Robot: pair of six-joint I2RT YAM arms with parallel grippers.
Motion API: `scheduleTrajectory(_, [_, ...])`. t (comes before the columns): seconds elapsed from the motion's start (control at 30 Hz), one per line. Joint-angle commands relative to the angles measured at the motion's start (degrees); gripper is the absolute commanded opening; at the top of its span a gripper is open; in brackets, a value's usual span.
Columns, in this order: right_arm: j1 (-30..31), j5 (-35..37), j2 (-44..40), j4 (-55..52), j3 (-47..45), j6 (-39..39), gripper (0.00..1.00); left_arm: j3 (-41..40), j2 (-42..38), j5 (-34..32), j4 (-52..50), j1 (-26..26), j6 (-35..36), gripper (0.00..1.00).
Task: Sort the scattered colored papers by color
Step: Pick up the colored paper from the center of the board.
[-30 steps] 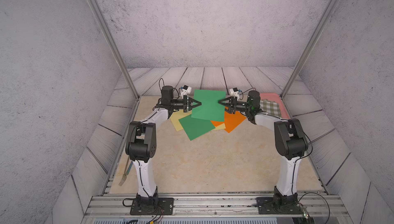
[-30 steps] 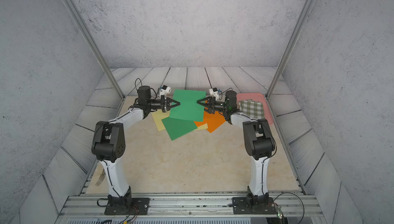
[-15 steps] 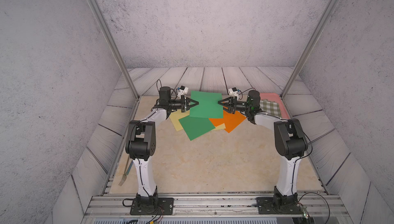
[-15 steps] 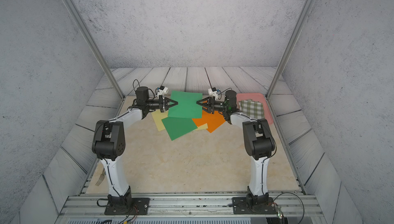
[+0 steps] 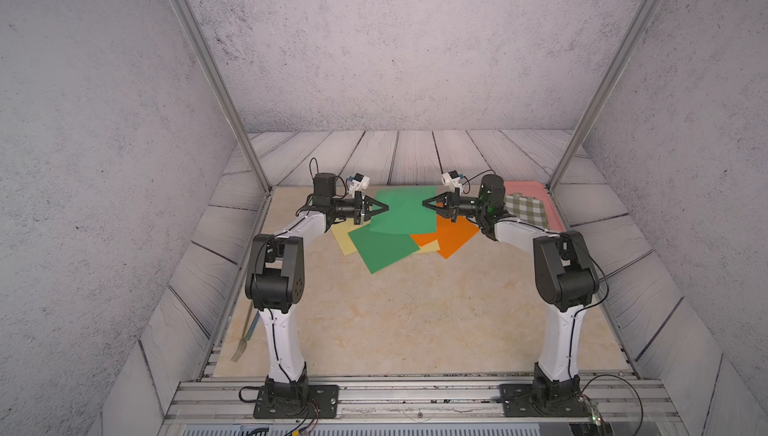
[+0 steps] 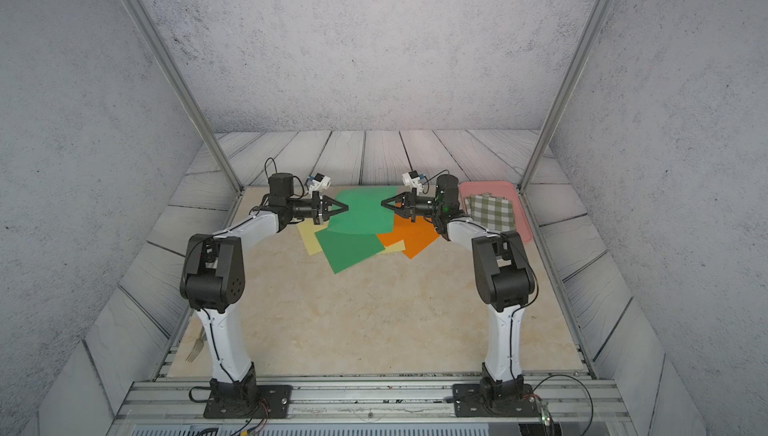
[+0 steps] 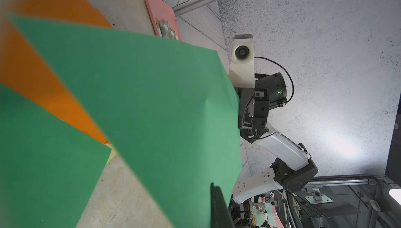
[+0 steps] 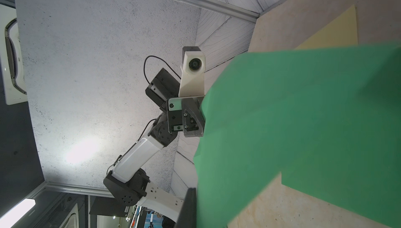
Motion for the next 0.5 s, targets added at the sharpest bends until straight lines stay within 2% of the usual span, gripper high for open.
scheduleTrajectory(0.0, [0.6, -1.1, -0.7, -8.0, 1.9, -6.2, 0.0, 1.4, -2.1, -0.3, -6.8, -0.2, 6.3, 0.04])
scheduleTrajectory(0.2, [1.4, -0.3, -2.3, -17.7, 2.8, -12.3, 0.0, 4.7, -3.3, -2.8, -13.7, -0.1, 11.1, 0.26])
scheduleTrajectory(0.37, [1.8, 0.6, -5.2, -22.4, 2.8, -14.3, 0.0, 4.7, -5.1, -7.7, -19.2, 1.9, 15.7, 0.33])
scheduleTrajectory(0.47, [2.7, 2.1, -7.4, -33.3, 4.8, -20.9, 0.0, 3.5, -7.1, -12.6, -24.3, 4.5, 19.6, 0.36])
